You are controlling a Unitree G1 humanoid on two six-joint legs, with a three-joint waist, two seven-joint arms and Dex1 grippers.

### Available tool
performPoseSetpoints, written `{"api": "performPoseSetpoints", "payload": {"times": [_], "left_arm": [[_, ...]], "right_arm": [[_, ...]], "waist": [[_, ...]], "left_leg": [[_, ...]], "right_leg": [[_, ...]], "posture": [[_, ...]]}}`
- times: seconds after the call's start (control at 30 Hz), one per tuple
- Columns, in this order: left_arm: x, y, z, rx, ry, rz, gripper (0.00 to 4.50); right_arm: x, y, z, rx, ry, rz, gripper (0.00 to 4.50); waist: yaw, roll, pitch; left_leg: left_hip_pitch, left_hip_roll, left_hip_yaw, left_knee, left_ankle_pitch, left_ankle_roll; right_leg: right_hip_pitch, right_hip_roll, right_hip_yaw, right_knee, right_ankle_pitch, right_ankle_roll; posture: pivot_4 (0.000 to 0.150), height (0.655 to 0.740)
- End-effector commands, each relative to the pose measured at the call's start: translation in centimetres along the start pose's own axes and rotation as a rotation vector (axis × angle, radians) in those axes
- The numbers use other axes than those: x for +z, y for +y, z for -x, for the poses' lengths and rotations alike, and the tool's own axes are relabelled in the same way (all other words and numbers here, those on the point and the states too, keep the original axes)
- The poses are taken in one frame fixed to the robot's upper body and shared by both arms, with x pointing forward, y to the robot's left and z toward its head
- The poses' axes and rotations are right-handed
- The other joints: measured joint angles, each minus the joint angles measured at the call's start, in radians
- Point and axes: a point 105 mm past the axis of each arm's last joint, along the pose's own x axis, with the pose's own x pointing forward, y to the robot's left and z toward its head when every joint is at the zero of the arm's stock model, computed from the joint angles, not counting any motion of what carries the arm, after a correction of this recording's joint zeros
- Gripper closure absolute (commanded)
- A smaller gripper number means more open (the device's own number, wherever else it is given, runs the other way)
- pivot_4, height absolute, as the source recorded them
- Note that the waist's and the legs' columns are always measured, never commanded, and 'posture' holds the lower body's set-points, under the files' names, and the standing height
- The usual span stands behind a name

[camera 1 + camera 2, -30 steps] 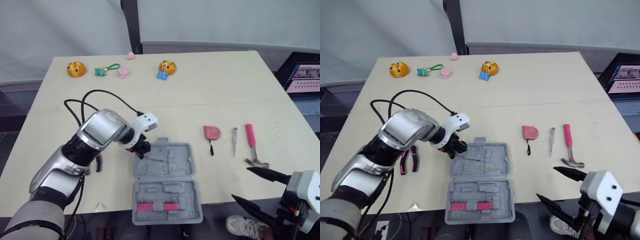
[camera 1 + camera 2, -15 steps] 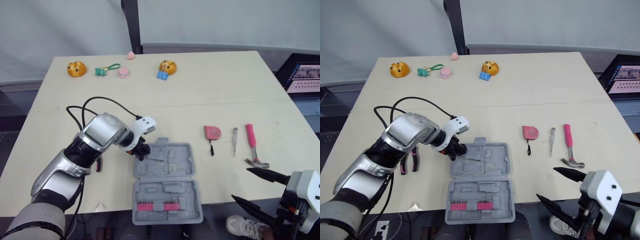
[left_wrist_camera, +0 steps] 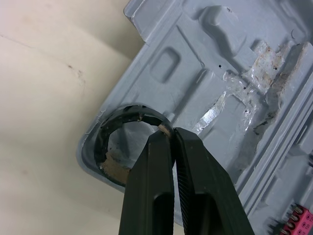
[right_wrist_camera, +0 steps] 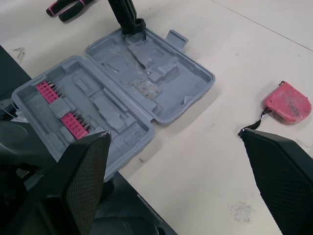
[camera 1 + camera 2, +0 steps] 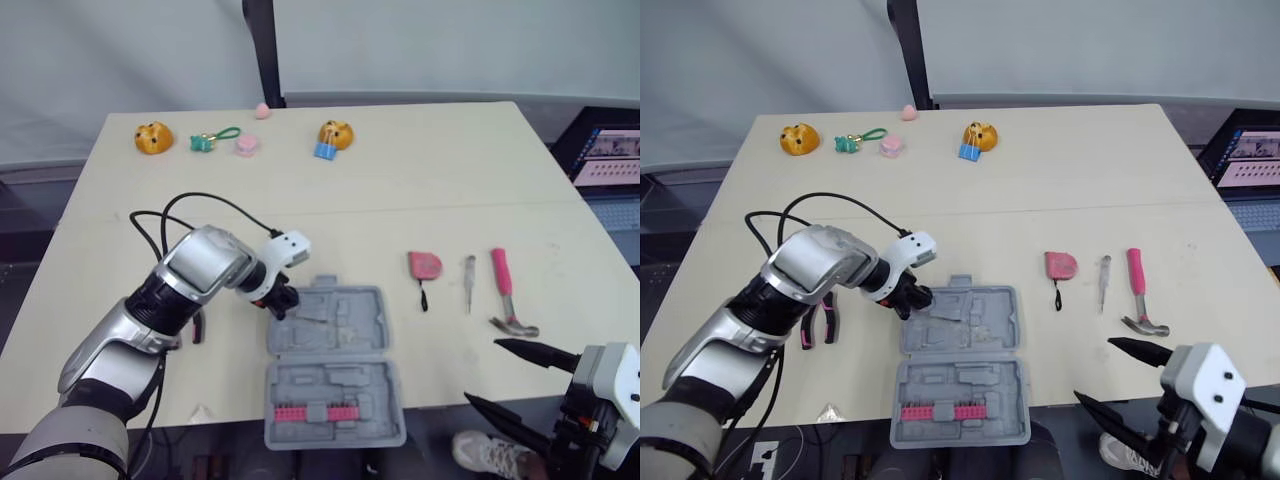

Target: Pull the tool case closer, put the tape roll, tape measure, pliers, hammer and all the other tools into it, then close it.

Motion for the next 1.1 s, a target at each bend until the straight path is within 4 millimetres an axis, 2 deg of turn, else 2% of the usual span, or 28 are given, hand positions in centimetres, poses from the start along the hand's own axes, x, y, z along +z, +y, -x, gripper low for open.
{"api": "performPoseSetpoints", "payload": {"times": [0.03, 0.27, 0.5, 0.63, 0.77, 1.0, 1.1], "left_arm": [[-0.5, 0.1, -0.3, -0.002, 0.009, 0.001, 4.49], [-1.0, 0.4, -0.6, 0.004, 0.019, 0.003, 4.49], [-0.6, 0.6, -0.5, 0.016, 0.012, -0.007, 4.49], [-0.4, -0.1, 0.2, -0.019, 0.013, -0.031, 3.10], [-0.1, -0.4, 1.6, -0.005, 0.022, 0.013, 1.12], [0.5, -1.6, 4.0, -0.030, -0.009, -0.030, 1.12], [0.7, -1.1, 4.8, -0.007, -0.049, -0.023, 1.91]], "right_arm": [[1.0, 0.3, 0.2, -0.003, -0.015, 0.056, 0.00], [1.0, 0.3, 0.2, -0.004, -0.014, 0.054, 0.00], [0.8, 0.4, 0.2, -0.006, -0.015, 0.050, 0.00], [0.8, 0.4, 0.1, -0.004, -0.018, 0.049, 0.00], [0.6, 0.4, 0.1, -0.003, -0.020, 0.048, 0.00], [0.5, 0.4, 0.0, -0.003, -0.024, 0.049, 0.00], [0.5, 0.4, 0.0, -0.003, -0.025, 0.052, 0.00]], "waist": [[-0.001, 0.000, 0.000], [0.000, 0.000, 0.000], [0.000, 0.000, 0.000], [-0.001, 0.000, 0.000], [0.000, 0.000, 0.000], [-0.002, 0.000, 0.000], [-0.001, 0.000, 0.000]], "left_leg": [[0.000, 0.000, 0.000, 0.000, 0.000, 0.000], [0.000, 0.000, 0.000, 0.000, 0.000, 0.000], [0.000, 0.000, 0.000, 0.000, 0.000, 0.000], [0.000, 0.000, 0.000, 0.000, 0.000, 0.000], [0.000, 0.000, 0.000, 0.000, 0.000, 0.000], [0.000, 0.000, 0.000, 0.000, 0.000, 0.000], [0.000, 0.000, 0.000, 0.000, 0.000, 0.000]], "right_leg": [[0.000, 0.000, 0.000, 0.000, 0.000, 0.000], [0.000, 0.000, 0.000, 0.000, 0.000, 0.000], [0.000, 0.000, 0.000, 0.000, 0.000, 0.000], [0.000, 0.000, 0.000, 0.000, 0.000, 0.000], [0.000, 0.000, 0.000, 0.000, 0.000, 0.000], [0.000, 0.000, 0.000, 0.000, 0.000, 0.000], [0.000, 0.000, 0.000, 0.000, 0.000, 0.000]], "posture": [[0.150, 0.7155], [0.150, 0.7155], [0.150, 0.7155], [0.150, 0.7155], [0.150, 0.7155], [0.150, 0.7155], [0.150, 0.7155]]}}
